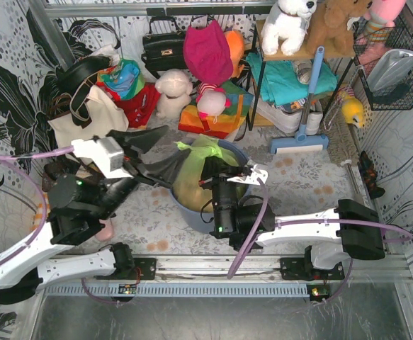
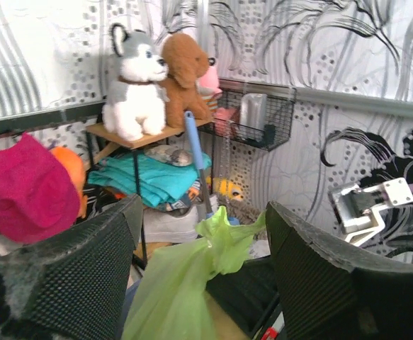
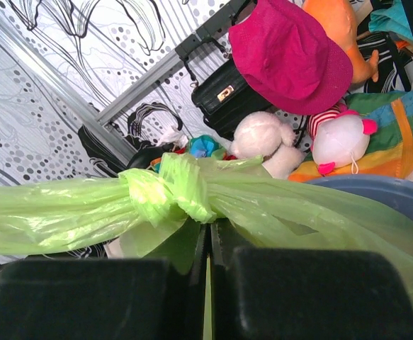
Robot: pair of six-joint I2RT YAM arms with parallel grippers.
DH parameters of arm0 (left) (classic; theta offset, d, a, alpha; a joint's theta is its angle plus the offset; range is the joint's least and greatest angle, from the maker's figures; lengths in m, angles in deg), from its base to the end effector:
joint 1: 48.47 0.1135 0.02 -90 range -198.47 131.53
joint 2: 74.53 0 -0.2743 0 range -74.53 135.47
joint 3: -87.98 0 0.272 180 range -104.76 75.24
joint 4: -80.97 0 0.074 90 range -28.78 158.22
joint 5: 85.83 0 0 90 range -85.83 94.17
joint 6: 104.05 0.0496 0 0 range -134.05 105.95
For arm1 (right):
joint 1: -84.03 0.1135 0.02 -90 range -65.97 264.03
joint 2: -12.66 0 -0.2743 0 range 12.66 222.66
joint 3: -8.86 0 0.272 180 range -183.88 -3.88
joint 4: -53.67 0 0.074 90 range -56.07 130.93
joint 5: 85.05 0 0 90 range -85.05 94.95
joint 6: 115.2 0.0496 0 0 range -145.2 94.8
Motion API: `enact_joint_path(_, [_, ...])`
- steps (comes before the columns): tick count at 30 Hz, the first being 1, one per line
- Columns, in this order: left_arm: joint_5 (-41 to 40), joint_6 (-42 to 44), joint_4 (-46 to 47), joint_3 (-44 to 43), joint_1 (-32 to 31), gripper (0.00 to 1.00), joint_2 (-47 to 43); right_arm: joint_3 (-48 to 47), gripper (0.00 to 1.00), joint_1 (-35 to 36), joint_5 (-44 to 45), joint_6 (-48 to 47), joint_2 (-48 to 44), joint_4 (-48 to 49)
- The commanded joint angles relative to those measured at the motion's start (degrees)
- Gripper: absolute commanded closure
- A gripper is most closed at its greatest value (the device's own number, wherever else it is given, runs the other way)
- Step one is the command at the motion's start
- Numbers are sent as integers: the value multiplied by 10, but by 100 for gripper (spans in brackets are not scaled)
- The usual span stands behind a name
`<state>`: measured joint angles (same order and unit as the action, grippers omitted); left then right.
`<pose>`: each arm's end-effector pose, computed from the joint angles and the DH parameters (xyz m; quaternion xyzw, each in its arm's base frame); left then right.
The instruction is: Tie the trash bag
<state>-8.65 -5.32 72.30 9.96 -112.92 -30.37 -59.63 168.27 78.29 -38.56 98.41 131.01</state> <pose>0.0789 -0.1394 0.5082 0.2418 0.4838 -0.3392 0.7697 0.0777 0.2971 0.3828 0.2242 0.5705 0.3237 0.7207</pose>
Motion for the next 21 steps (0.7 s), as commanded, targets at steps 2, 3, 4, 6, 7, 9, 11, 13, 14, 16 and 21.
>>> enact_joint_path(2, [-97, -1, -51, 9, 4, 21, -26, -16, 100, 0, -5, 21, -26, 0])
enact_joint_path(3, [-102, -5, -62, 11, 5, 21, -25, -14, 100, -2, -5, 30, -29, -11])
enact_joint_path(4, [-99, -9, -70, 15, 7, 21, -28, -13, 100, -3, -5, 40, -31, -24])
enact_joint_path(6, [-91, -20, -80, 25, 16, 20, -33, -9, 100, -7, -6, 66, -39, -55])
enact_joint_path(7, [-84, -27, -86, 30, 22, 20, -37, -8, 100, -9, -7, 85, -44, -79])
enact_joint_path(9, [-61, -38, -97, 36, 42, 20, -45, -5, 100, -15, -12, 136, -58, -141])
enact_joint_path(11, [-30, -52, -106, 40, 70, 20, -50, -5, 100, -25, -23, 221, -74, -226])
enact_joint_path(13, [2, -60, -119, 39, 98, 20, -49, -11, 100, -37, -39, 303, -88, -324])
enact_joint_path(14, [24, -65, -124, 37, 114, 19, -47, -15, 100, -43, -47, 333, -93, -369])
enact_joint_path(16, [70, -73, -133, 29, 144, 19, -42, -21, 100, -51, -56, 362, -97, -417])
enact_joint_path(21, [169, -88, -142, 8, 204, 18, -36, -30, 100, -58, -66, 374, -95, -445])
